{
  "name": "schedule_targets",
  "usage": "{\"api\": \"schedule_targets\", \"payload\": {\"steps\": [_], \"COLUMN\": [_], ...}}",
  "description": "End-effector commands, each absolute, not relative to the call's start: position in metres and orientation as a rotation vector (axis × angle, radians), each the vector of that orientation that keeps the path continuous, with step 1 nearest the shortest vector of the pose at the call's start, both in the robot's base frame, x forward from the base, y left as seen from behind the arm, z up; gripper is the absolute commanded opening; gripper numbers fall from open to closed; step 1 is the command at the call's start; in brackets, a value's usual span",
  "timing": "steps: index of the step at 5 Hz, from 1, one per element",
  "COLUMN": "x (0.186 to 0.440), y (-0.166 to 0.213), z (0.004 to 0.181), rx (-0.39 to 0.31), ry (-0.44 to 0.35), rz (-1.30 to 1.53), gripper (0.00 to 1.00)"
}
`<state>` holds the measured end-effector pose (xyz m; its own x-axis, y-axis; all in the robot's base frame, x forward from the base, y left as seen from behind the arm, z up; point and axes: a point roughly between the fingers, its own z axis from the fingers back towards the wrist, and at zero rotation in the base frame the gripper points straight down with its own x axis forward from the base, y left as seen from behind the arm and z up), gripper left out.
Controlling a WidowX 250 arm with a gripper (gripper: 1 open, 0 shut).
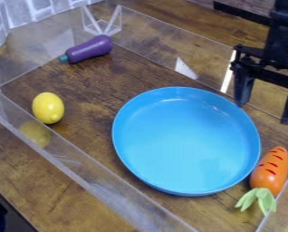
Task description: Move the carrot to the left side
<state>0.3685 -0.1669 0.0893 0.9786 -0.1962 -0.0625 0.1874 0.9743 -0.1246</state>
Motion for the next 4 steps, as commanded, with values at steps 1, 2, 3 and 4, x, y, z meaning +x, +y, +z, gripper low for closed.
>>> {"api": "schedule_targets", "payload": {"steps": [1,2,3,4], "x": [0.3656,0.3627,0.3601,0.3562], "y": [-0.1635,-0.1684,-0.1716,-0.1731], "z": [0.1116,0.1067,0.1021,0.1036], "rx": [-0.144,-0.148,-0.151,-0.157], "ry": [0.009,0.010,0.016,0.020], "rz": [-0.182,-0.179,-0.174,-0.190], "gripper": [1.00,1.00,1.00,1.00]}}
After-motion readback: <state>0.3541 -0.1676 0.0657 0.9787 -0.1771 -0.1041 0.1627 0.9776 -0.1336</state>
